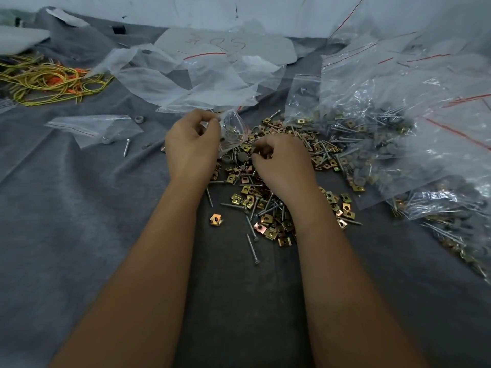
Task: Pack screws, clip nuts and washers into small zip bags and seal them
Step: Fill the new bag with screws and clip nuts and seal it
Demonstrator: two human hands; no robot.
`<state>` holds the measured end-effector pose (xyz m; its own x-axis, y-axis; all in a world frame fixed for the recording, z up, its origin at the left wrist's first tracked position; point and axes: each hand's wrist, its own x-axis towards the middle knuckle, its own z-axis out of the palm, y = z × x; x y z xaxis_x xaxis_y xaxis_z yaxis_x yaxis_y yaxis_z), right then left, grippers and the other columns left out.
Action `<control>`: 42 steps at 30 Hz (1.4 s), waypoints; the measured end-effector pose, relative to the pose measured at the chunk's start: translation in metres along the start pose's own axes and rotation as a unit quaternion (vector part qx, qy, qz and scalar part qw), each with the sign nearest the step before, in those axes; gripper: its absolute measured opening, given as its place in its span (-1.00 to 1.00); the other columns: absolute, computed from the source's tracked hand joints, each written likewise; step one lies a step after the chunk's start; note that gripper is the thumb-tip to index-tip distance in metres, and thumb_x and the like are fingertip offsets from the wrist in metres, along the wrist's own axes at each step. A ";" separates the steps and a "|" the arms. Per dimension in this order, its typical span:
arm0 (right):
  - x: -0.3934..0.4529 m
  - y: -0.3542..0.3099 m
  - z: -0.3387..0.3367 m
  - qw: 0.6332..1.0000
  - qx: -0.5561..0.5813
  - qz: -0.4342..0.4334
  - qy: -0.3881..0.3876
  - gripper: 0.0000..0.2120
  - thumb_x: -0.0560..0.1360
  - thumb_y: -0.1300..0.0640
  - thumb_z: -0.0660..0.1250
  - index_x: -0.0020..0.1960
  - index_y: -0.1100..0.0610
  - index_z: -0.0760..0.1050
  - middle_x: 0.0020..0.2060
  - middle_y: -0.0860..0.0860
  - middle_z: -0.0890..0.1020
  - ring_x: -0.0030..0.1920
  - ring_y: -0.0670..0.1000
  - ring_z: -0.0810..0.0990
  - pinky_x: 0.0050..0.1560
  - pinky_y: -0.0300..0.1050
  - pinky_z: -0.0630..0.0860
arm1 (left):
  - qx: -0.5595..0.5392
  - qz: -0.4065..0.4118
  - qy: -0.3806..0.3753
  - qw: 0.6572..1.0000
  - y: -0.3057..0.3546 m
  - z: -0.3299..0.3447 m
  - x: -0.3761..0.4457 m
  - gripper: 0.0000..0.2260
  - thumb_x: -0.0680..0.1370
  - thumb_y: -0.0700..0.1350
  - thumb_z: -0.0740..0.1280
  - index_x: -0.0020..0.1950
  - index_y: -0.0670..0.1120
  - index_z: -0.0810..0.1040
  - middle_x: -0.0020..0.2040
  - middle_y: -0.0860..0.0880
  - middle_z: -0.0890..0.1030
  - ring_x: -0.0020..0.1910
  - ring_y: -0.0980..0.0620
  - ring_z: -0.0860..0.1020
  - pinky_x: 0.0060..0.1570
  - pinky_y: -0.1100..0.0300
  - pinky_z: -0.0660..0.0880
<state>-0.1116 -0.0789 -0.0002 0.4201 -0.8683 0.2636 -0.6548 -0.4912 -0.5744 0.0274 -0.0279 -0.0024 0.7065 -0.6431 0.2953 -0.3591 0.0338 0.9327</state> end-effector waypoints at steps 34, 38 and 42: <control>0.003 -0.007 0.001 0.985 -0.144 -0.085 -0.036 -0.74 0.57 -0.02 0.23 0.16 -0.03 0.61 0.10 -0.07 0.58 0.21 0.04 0.42 0.24 0.05 0.27 | 0.062 -0.019 0.096 0.993 -0.016 -0.017 0.018 -0.81 0.59 -0.10 0.26 0.10 -0.08 0.64 -0.36 0.07 0.51 -0.44 0.13 0.42 -0.39 0.24 0.33; 0.000 -0.004 -0.005 0.993 -0.104 -0.050 -0.005 -0.84 0.54 0.00 0.28 -0.12 0.00 0.62 -0.18 -0.06 0.62 -0.02 0.05 0.52 0.20 -0.01 0.27 | 0.054 -0.021 0.089 0.994 -0.015 -0.014 0.017 -0.82 0.59 -0.11 0.26 0.09 -0.08 0.63 -0.38 0.08 0.50 -0.47 0.16 0.41 -0.42 0.25 0.30; 0.002 -0.007 -0.003 0.994 -0.085 -0.055 0.032 -0.88 0.54 0.03 0.29 0.06 -0.01 0.52 -0.07 -0.06 0.63 0.03 0.04 0.56 0.25 0.03 0.36 | 0.063 -0.006 0.071 0.995 -0.013 -0.010 0.013 -0.85 0.58 -0.10 0.27 0.04 -0.04 0.63 -0.42 0.10 0.48 -0.52 0.23 0.40 -0.43 0.24 0.32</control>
<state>-0.1084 -0.0772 0.0060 0.4580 -0.8083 0.3699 -0.7065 -0.5835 -0.4005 0.0469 -0.0287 -0.0082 0.7870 -0.5278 0.3196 -0.4180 -0.0749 0.9054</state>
